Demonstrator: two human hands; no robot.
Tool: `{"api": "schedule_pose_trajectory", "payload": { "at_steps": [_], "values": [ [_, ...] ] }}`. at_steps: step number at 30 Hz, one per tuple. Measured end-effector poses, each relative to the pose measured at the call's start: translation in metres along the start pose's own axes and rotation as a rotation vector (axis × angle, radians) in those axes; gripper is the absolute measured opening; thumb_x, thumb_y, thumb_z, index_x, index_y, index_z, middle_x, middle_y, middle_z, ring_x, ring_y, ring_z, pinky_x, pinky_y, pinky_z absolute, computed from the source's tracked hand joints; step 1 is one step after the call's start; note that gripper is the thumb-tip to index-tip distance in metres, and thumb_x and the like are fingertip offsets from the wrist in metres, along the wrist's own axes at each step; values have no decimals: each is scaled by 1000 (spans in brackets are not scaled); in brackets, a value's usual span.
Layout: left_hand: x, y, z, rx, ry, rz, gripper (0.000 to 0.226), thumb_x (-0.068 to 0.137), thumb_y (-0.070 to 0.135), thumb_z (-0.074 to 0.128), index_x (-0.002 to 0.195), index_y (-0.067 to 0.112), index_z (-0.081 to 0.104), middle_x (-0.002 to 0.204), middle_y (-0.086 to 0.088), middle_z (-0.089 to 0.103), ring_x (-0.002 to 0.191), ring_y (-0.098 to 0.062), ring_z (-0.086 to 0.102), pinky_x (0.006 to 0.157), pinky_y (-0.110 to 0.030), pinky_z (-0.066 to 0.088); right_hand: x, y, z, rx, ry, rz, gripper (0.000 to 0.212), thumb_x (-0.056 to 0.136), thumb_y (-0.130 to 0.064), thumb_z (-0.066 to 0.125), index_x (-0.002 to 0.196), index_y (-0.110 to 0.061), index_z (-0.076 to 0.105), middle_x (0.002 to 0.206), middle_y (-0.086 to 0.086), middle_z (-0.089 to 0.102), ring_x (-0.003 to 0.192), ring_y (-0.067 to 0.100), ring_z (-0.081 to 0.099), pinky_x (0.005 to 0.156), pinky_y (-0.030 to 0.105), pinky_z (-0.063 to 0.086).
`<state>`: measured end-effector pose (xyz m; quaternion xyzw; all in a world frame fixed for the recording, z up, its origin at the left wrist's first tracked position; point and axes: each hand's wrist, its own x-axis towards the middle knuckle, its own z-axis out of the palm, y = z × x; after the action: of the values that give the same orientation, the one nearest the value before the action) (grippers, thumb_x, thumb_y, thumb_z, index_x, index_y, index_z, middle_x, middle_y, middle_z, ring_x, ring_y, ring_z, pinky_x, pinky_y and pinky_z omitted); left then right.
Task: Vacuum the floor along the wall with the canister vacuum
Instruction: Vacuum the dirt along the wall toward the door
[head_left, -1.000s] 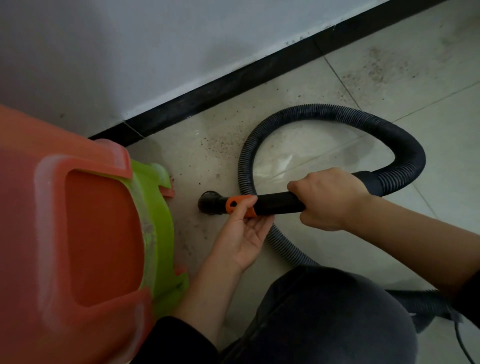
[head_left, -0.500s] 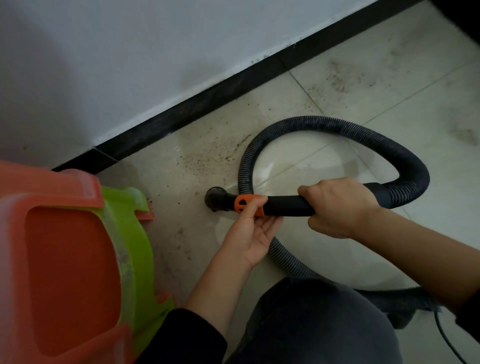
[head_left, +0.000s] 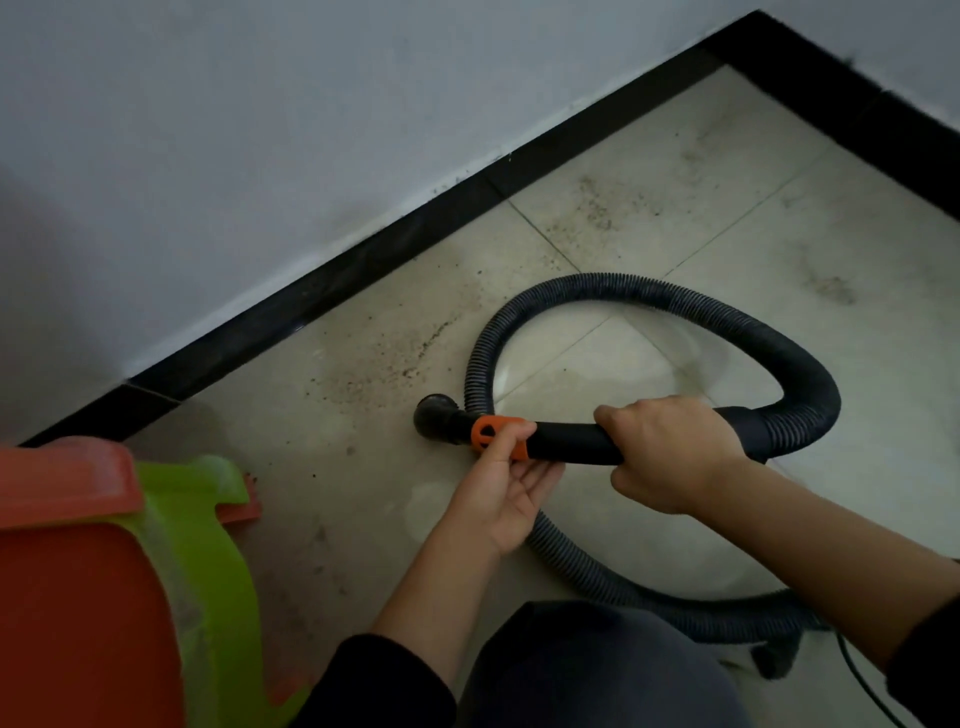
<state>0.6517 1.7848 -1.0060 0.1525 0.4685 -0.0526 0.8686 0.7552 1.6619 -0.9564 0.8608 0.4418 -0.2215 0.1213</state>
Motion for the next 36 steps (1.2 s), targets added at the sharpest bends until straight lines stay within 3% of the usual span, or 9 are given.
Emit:
{"api": "schedule_pose_trajectory", "payload": {
  "at_steps": [6, 11, 15, 20, 29, 32, 34, 36],
  "values": [
    [9, -2, 20, 39, -2, -16, 32, 89, 7, 62, 119, -1, 54, 103, -22, 67, 100, -29, 65, 75, -34, 56, -3, 15, 6, 26, 47, 60, 9, 88, -27, 48, 95, -24, 42, 67, -8, 39, 61, 14, 42, 58, 27, 33],
    [23, -3, 30, 91, -13, -21, 37, 89, 8, 62, 123, -2, 53, 103, -22, 66, 99, -29, 65, 75, -35, 54, -1, 24, 15, 53, 89, 95, 14, 89, -25, 47, 102, -22, 48, 72, -6, 45, 69, 18, 50, 67, 29, 35],
    [34, 0, 40, 149, -24, -28, 32, 90, 8, 62, 119, -1, 54, 110, -23, 64, 101, -29, 64, 74, -36, 53, 2, 30, 21, 59, 126, 121, 10, 88, -24, 48, 94, -22, 40, 68, -6, 40, 68, 20, 48, 70, 30, 33],
    [45, 5, 49, 228, -52, -36, 36, 90, 9, 63, 122, -2, 54, 112, -24, 64, 106, -30, 63, 82, -36, 52, 3, 37, 25, 74, 167, 173, 12, 87, -24, 48, 93, -22, 38, 73, -4, 44, 68, 20, 46, 69, 29, 30],
    [60, 7, 64, 350, -85, -37, 36, 90, 15, 64, 121, -1, 53, 109, -23, 66, 98, -29, 65, 71, -34, 55, 8, 40, 29, 104, 147, 267, 13, 87, -23, 48, 91, -20, 36, 66, -6, 37, 66, 20, 44, 72, 30, 32],
    [64, 3, 72, 406, -100, -27, 33, 93, 19, 62, 117, -1, 52, 108, -24, 66, 96, -29, 67, 67, -32, 57, 4, 43, 27, 120, 145, 310, 14, 86, -22, 50, 95, -19, 40, 72, -5, 43, 67, 19, 44, 72, 30, 33],
    [66, 2, 75, 432, -105, -10, 33, 94, 19, 61, 117, -2, 53, 107, -24, 67, 94, -28, 68, 65, -31, 59, -1, 47, 32, 36, 274, 268, 25, 78, -22, 59, 98, -17, 47, 80, -3, 48, 70, 20, 45, 69, 31, 34],
    [68, 4, 76, 425, -112, 6, 33, 94, 18, 60, 118, -4, 52, 104, -24, 68, 91, -28, 69, 63, -30, 60, -13, 50, 39, -73, 513, 148, 30, 70, -20, 60, 99, -13, 55, 88, 3, 53, 75, 23, 49, 68, 35, 37]
  ]
}}
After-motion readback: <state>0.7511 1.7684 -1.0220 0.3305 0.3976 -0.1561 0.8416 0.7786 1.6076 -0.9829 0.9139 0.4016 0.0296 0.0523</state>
